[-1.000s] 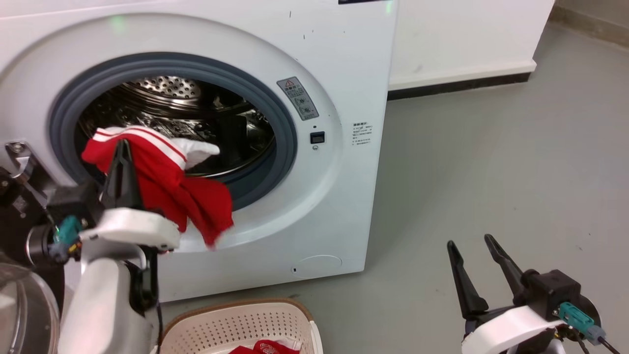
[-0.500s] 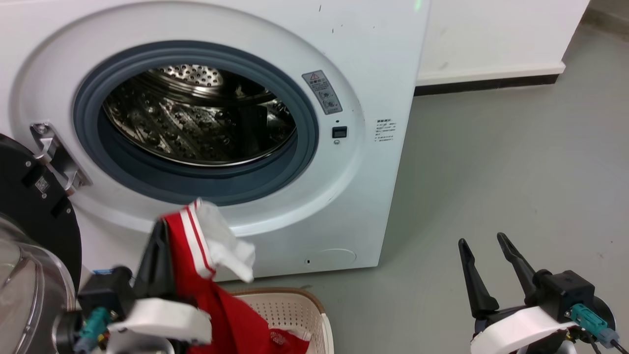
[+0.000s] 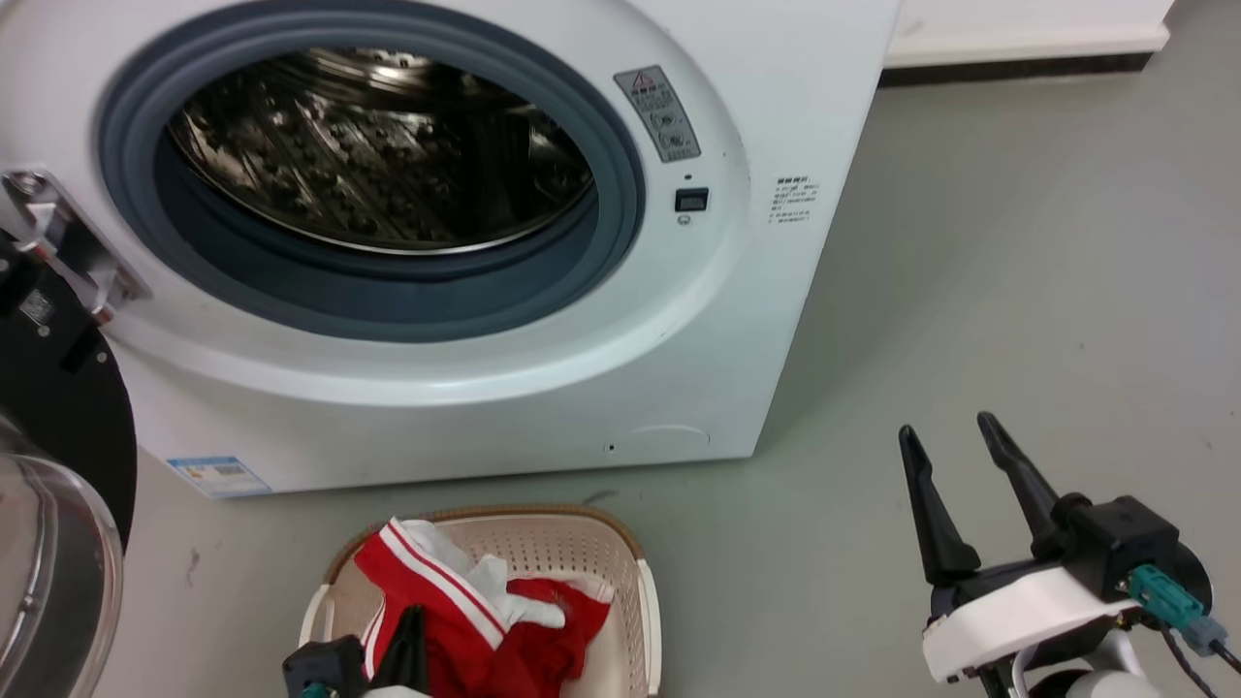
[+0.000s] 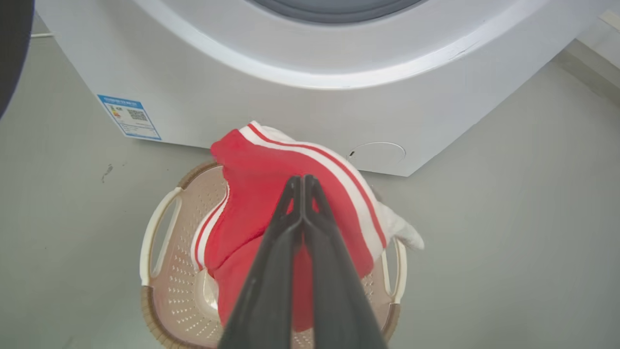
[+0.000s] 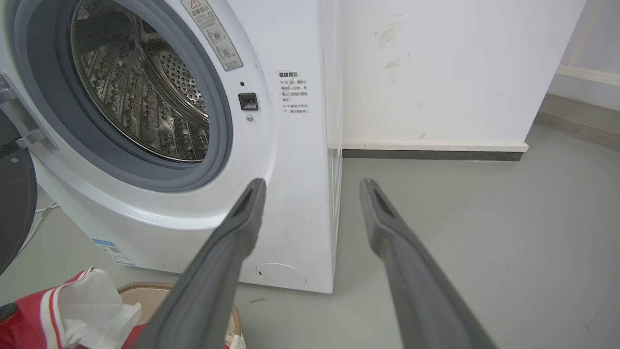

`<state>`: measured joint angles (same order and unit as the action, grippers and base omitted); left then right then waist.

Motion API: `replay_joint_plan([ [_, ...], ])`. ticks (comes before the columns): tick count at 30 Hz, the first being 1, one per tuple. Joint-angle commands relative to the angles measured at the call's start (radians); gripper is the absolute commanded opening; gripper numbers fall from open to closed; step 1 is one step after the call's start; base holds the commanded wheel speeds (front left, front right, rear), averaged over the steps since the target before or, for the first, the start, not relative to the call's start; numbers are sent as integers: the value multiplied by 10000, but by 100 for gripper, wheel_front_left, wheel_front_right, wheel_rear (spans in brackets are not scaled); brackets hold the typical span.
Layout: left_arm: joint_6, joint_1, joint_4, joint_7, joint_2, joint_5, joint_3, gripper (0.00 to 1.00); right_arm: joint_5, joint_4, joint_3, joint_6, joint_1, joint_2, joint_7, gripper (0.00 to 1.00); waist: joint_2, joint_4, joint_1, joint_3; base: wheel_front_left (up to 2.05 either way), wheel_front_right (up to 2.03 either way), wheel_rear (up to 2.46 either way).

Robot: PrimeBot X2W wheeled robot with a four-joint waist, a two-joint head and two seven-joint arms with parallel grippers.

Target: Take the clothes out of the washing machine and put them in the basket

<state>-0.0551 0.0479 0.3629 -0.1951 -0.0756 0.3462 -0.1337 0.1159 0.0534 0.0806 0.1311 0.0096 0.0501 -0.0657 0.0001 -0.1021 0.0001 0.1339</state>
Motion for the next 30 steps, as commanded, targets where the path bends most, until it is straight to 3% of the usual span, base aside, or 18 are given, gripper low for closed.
replay_joint_plan([
  [1,76,-404,584,-181,55,89,5,0,23,-16,21,-7,-235,1,-82,100,-1,-14,-1,429,0,0,0],
  [8,443,-2129,3619,-648,144,402,164,0,14,-140,172,-7,-804,1,-253,100,-1,-252,-1,1506,0,0,0],
  [12,417,-3041,4933,-703,140,412,358,0,69,-215,293,-7,-1175,-1,-398,100,-1,-460,-1,2204,0,0,0],
  [24,198,-4970,6463,-711,-639,80,1275,0,277,-385,635,-7,-2333,-1,-870,100,-1,-1121,-1,4776,0,0,0],
  [30,216,-5694,7056,-702,-715,-11,1458,0,315,-585,693,-7,-2754,-2,-1120,100,-1,-1233,-1,5612,0,0,0],
])
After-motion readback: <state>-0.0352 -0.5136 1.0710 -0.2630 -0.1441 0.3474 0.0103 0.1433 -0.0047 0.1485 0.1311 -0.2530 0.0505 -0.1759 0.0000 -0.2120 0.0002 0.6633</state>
